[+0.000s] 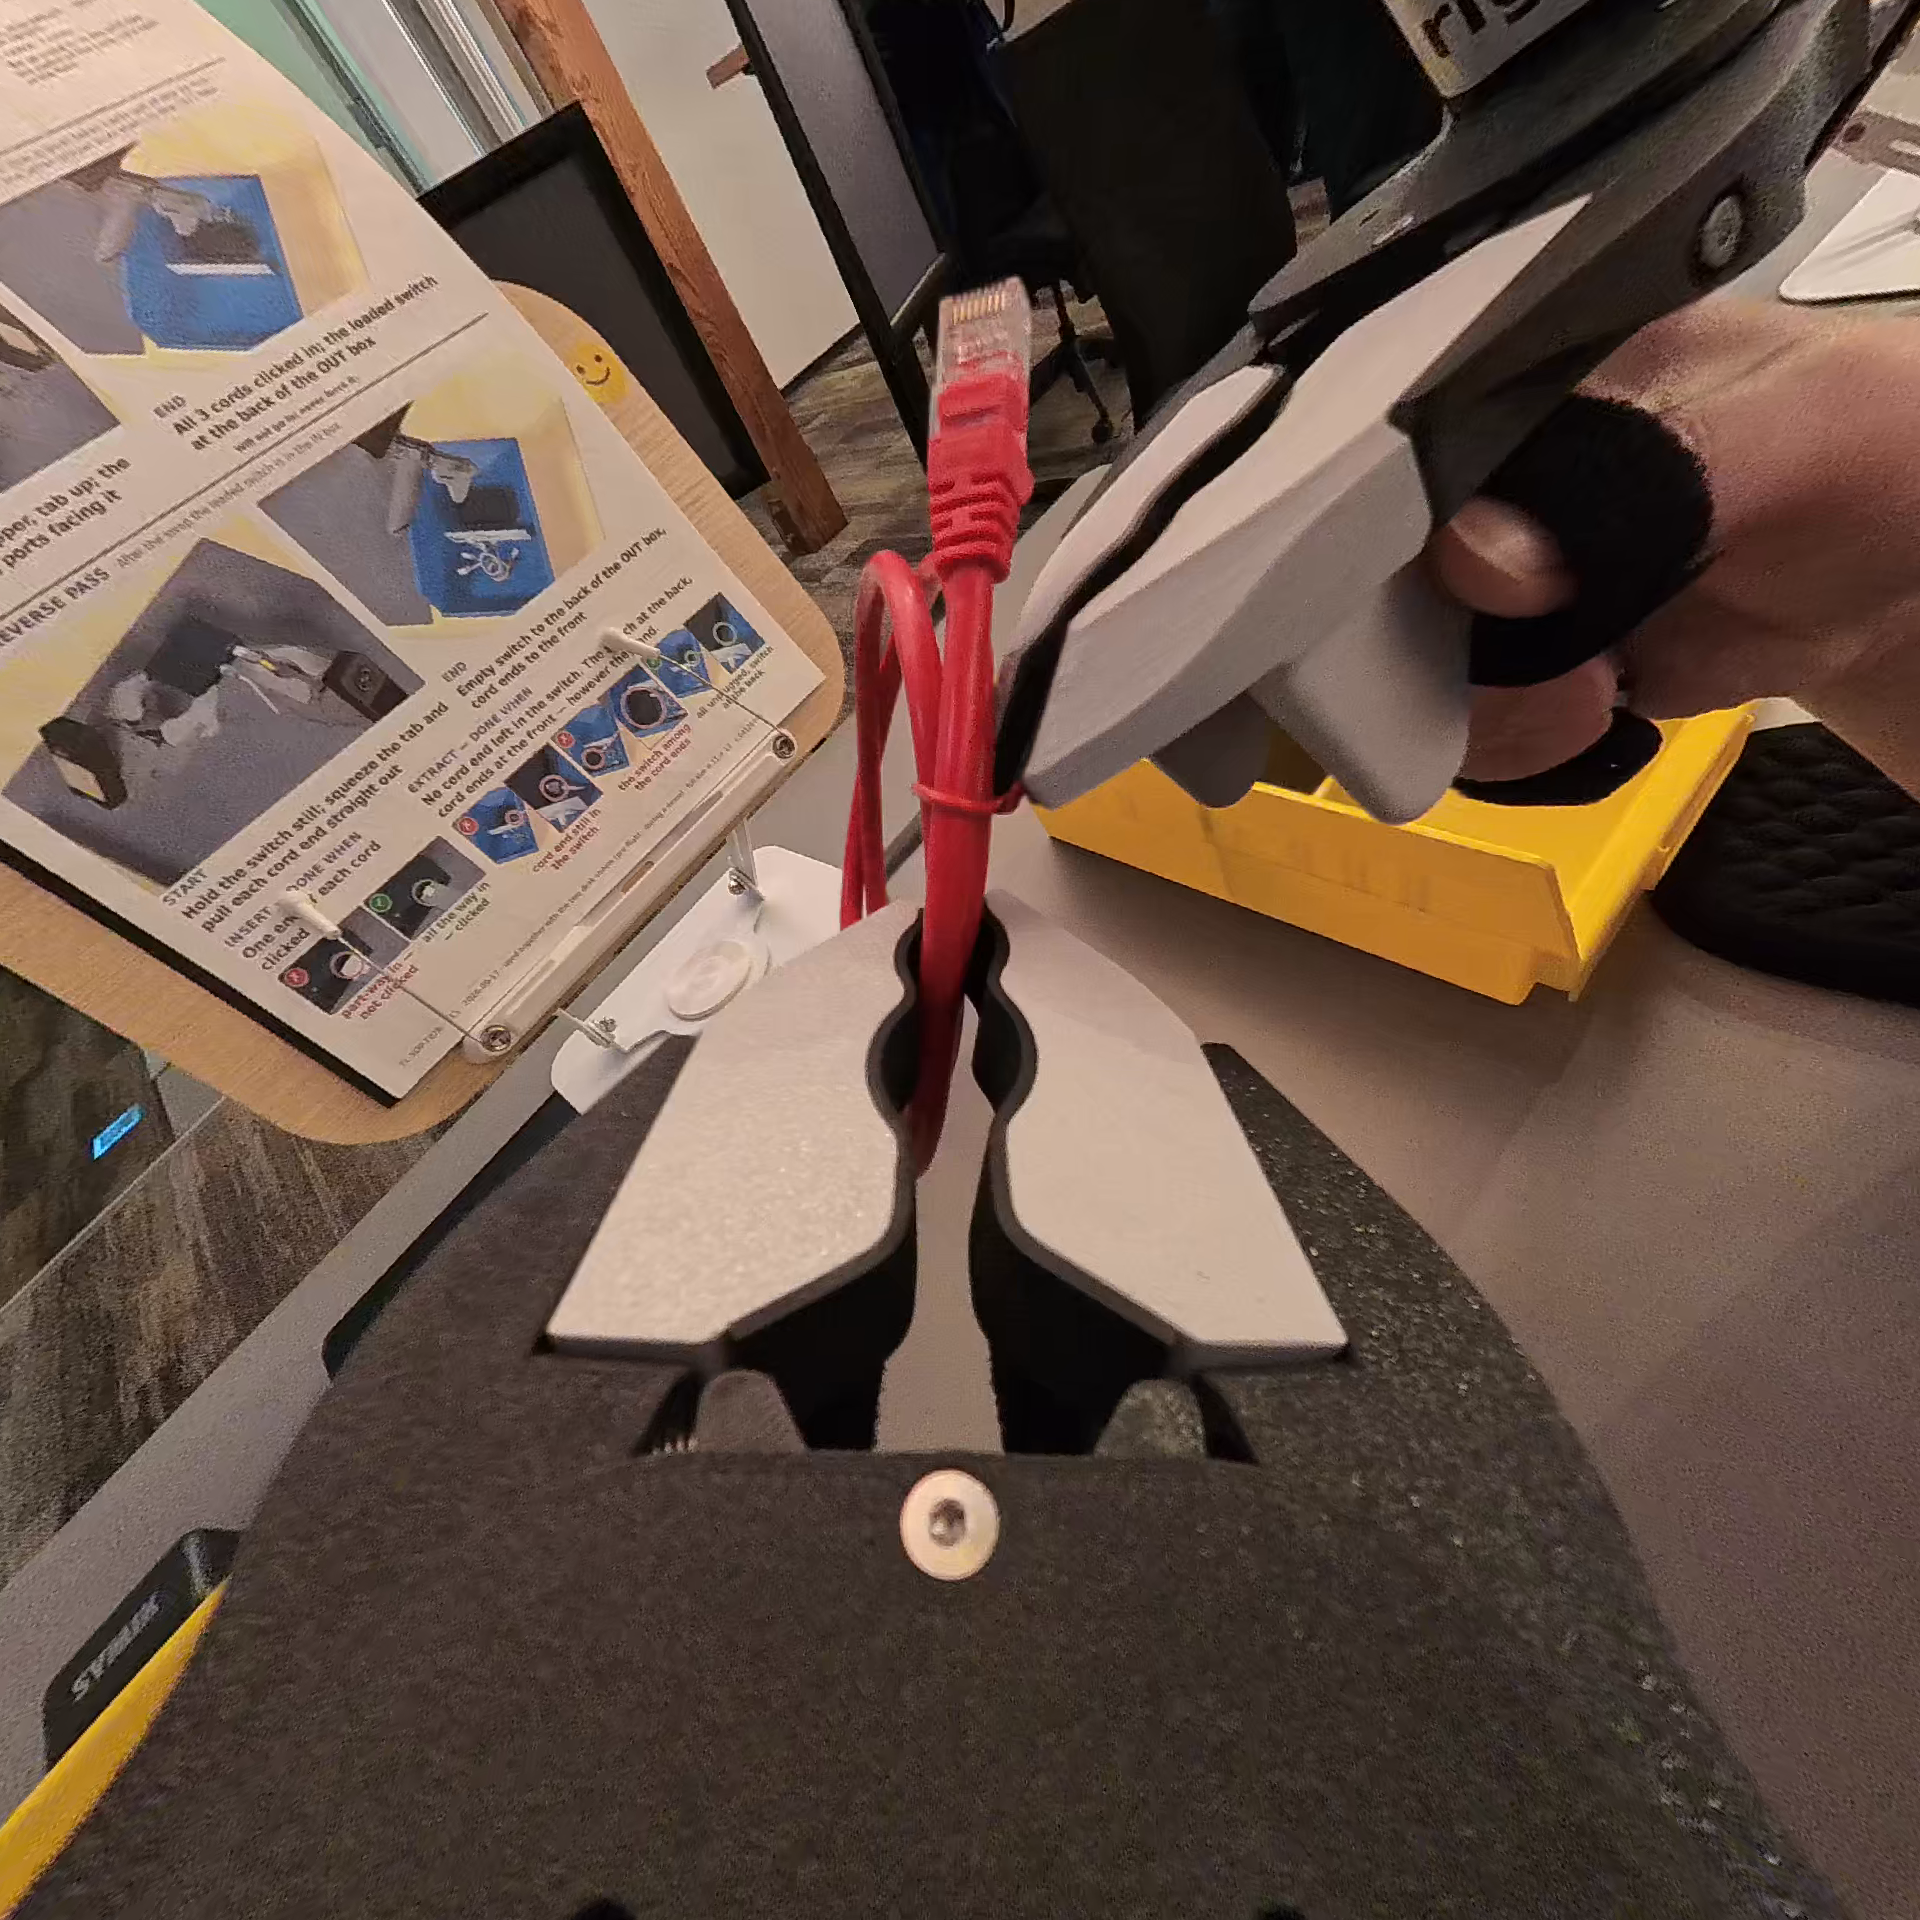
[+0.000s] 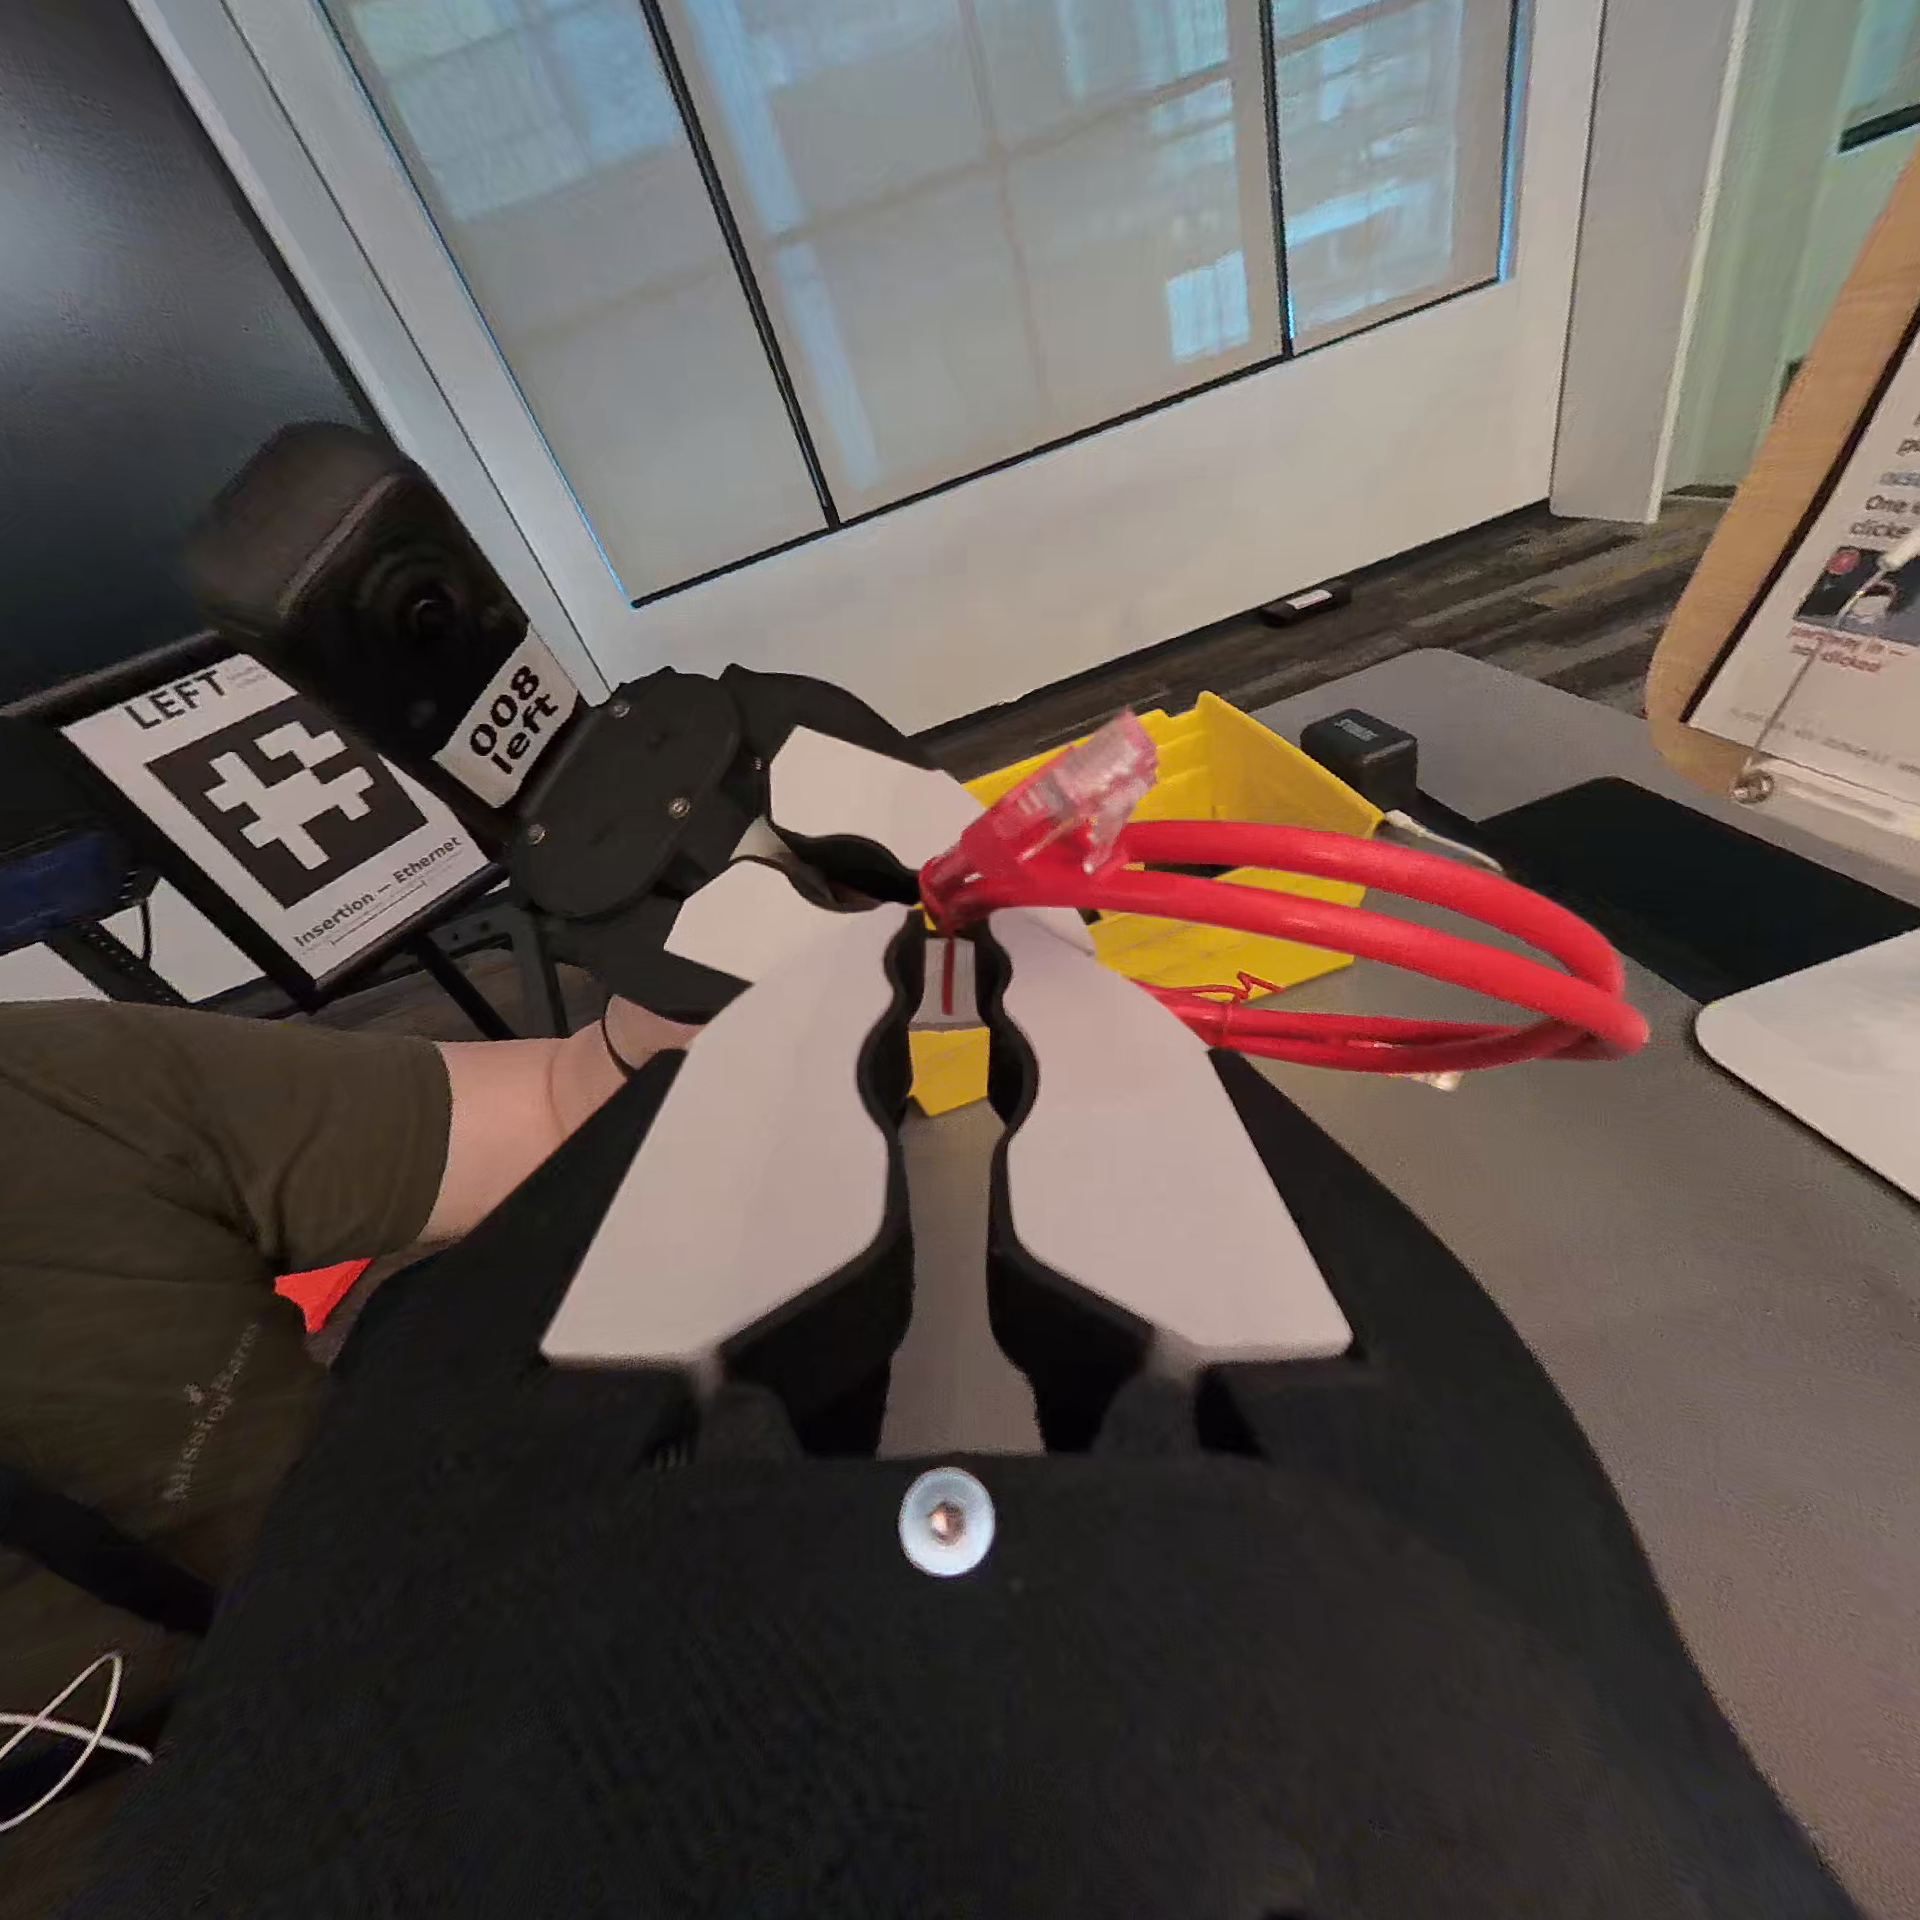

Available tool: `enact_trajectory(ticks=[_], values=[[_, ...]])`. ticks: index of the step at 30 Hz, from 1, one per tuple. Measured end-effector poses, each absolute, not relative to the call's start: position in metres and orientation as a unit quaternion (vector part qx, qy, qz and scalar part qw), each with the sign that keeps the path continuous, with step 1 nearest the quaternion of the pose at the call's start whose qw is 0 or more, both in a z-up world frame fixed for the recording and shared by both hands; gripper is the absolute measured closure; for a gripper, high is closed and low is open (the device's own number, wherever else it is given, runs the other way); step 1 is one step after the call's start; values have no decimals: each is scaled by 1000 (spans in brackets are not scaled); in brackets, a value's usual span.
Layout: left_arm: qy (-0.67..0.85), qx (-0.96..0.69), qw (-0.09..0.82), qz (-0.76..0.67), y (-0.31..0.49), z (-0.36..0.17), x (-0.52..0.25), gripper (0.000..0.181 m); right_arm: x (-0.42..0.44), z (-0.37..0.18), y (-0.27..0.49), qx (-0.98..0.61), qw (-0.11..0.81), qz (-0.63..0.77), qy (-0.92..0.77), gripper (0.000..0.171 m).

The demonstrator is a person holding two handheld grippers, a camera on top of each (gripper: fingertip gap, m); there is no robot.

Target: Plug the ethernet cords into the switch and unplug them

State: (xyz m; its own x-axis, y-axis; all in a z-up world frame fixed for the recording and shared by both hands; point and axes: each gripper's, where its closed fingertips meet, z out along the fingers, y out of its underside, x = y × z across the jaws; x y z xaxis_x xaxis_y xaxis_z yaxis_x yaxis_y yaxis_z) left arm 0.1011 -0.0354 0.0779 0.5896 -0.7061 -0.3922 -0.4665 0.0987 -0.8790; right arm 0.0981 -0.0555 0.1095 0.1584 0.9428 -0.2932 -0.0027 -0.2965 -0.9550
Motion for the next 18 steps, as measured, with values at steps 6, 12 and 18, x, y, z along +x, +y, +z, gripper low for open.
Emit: enact_trajectory(ticks=[6,12,18], values=[[445,-664,594,-88,-34,75,102,176,98,105,-55,-626,447,508,-387,167],[446,-665,594,-78,-34,75,102,176,98,104,-55,-622,460,492,-399,169],[436,-689,548,-187,-40,73,103,176,96,106,-55,-560,593,280,-506,169]])
